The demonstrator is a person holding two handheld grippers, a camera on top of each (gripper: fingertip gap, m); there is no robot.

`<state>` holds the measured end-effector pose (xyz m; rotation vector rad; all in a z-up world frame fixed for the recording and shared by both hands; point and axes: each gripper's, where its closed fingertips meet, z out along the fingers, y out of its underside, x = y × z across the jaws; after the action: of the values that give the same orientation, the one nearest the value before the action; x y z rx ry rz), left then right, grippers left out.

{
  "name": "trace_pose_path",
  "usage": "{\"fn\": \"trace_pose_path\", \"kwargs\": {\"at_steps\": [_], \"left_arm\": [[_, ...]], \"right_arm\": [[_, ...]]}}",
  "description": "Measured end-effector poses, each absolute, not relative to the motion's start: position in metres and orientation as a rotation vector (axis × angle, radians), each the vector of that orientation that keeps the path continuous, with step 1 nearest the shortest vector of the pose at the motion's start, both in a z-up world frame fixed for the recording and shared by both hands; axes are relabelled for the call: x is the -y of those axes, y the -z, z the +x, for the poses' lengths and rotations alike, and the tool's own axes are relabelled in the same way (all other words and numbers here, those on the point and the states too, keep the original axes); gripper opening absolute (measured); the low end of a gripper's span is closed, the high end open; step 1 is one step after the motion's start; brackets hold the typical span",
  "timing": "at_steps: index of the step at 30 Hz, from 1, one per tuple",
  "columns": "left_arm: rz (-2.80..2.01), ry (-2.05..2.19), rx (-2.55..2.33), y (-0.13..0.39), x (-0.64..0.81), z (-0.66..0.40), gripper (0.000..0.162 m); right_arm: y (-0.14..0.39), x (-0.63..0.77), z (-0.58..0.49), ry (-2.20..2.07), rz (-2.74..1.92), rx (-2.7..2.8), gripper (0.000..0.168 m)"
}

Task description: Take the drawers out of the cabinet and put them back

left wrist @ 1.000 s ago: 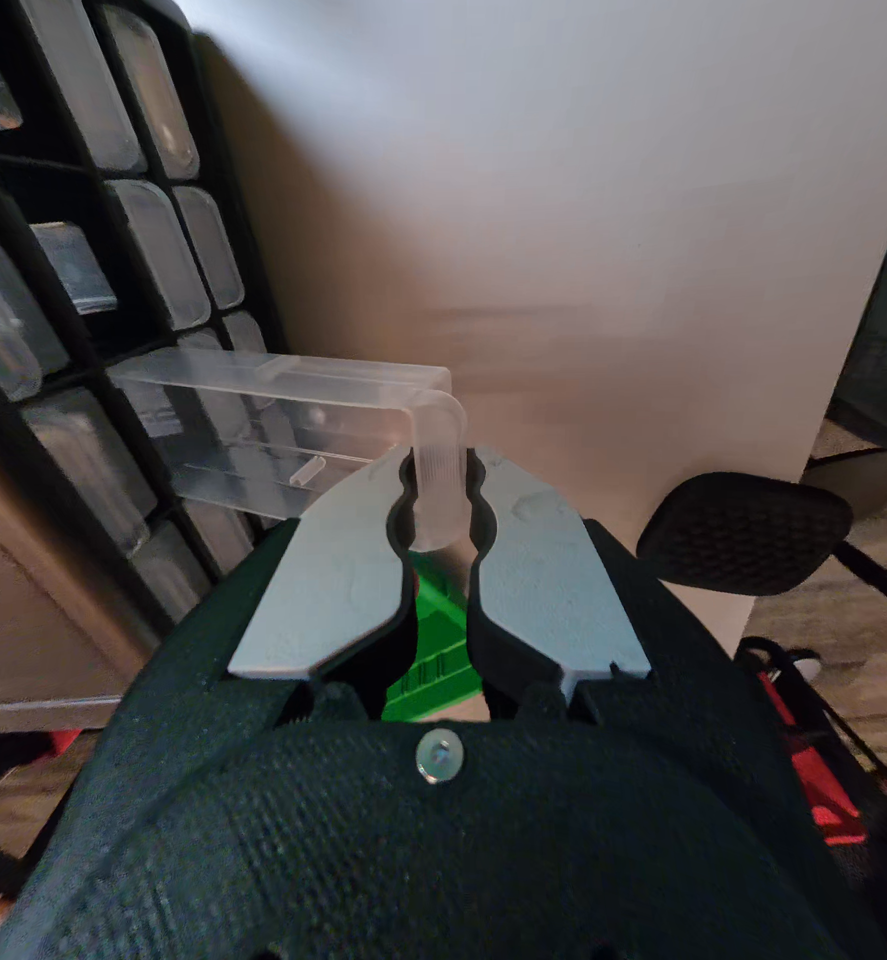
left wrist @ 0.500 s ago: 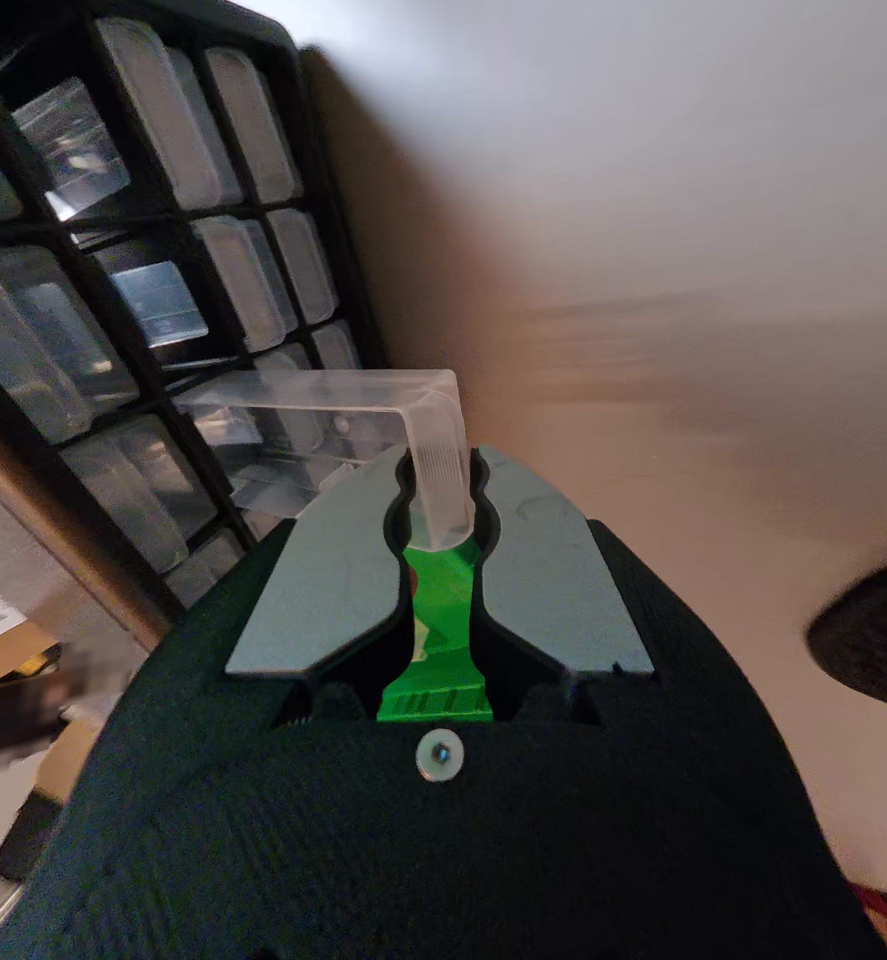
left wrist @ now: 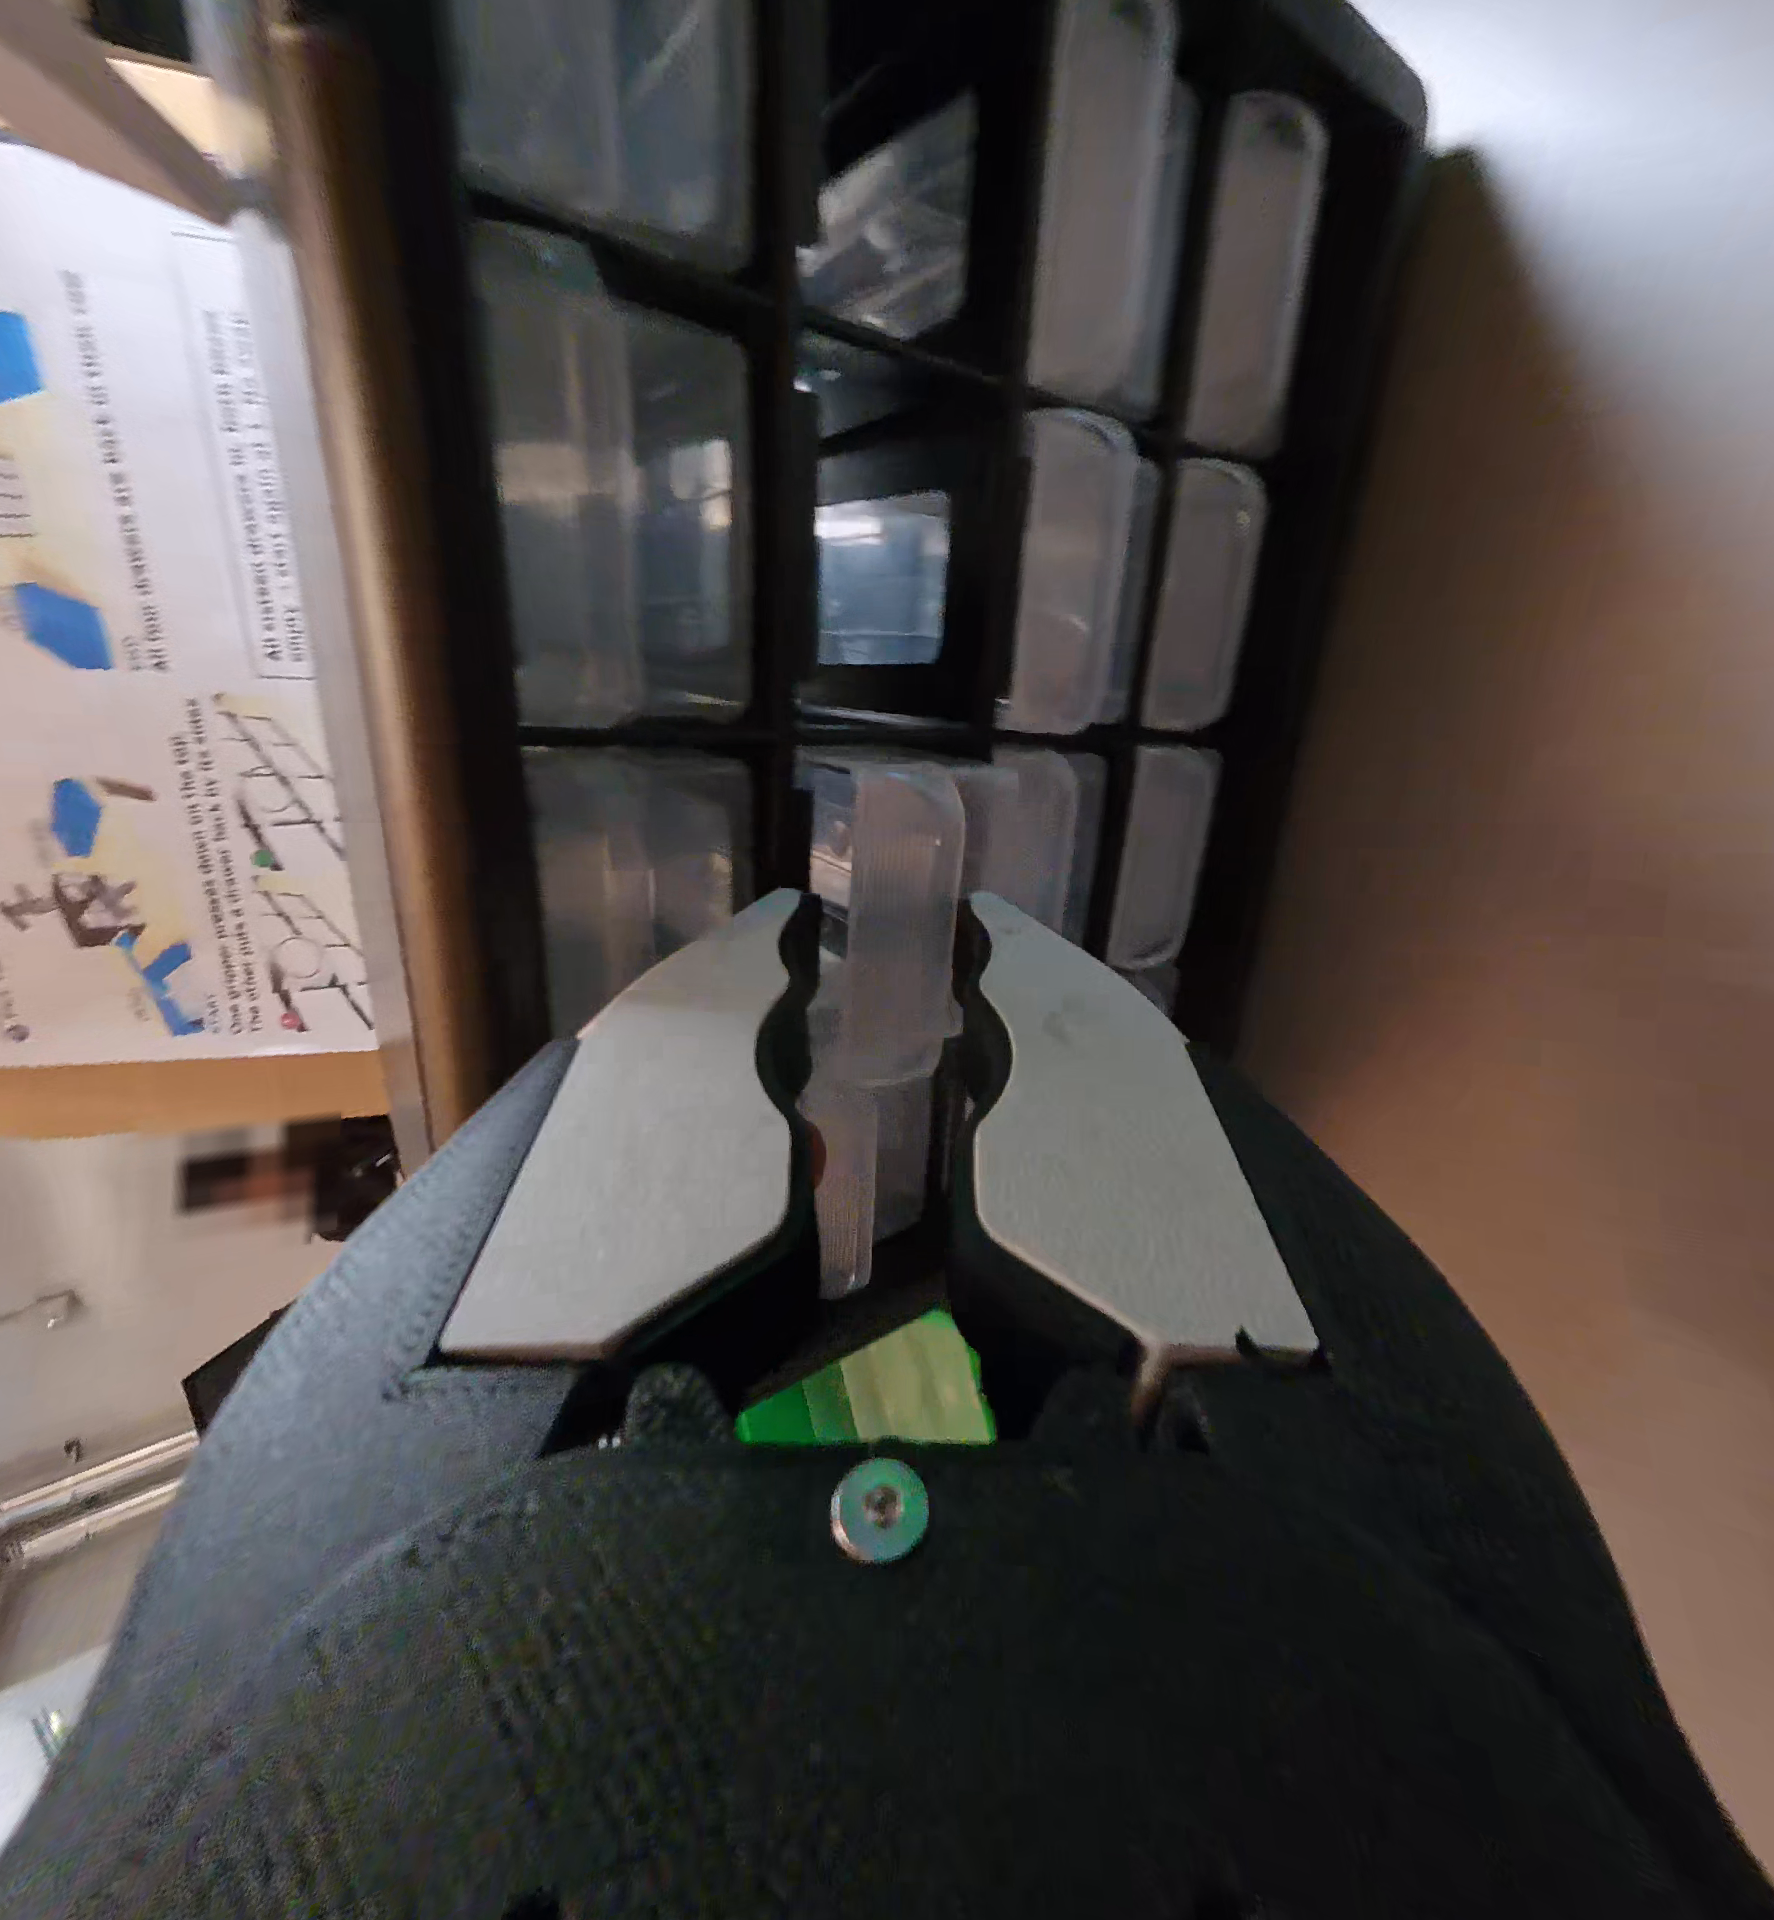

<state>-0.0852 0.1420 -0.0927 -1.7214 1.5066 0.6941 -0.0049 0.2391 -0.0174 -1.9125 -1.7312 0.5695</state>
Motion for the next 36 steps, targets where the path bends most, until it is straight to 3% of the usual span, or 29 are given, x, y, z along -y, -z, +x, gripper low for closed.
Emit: {"fn": "trace_pose_path", "kwargs": {"at_steps": [5, 14, 26, 30, 33, 36], "left_arm": [[-1.551, -0.643, -1.246, 0.083, -0.142, -0.078, 0.032], [-1.47, -0.532, -1.08, 0.096, -0.137, -0.074, 0.003], [-1.642, -0.288, -0.988, 0.107, -0.136, -0.08, 0.004], [-1.696, -0.081, -0.923, 0.065, -0.116, -0.126, 0.007], [-1.726, -0.178, -0.908, 0.043, -0.119, -0.2, 0.008], [-1.915, -0.351, -0.989, 0.059, -0.132, -0.283, 0.015]], "right_arm": [[0.017, -0.239, -0.005, -0.572, -1.912, 1.727, 0.024], [0.017, -0.236, -0.005, -0.511, -1.929, 1.759, 0.018], [0.018, -0.237, -0.005, -0.499, -1.964, 1.738, 0.02], [0.018, -0.237, -0.005, -0.5, -1.96, 1.748, 0.02], [0.018, -0.237, -0.005, -0.517, -1.95, 1.74, 0.02], [0.018, -0.237, -0.005, -0.528, -1.945, 1.745, 0.02]]}}
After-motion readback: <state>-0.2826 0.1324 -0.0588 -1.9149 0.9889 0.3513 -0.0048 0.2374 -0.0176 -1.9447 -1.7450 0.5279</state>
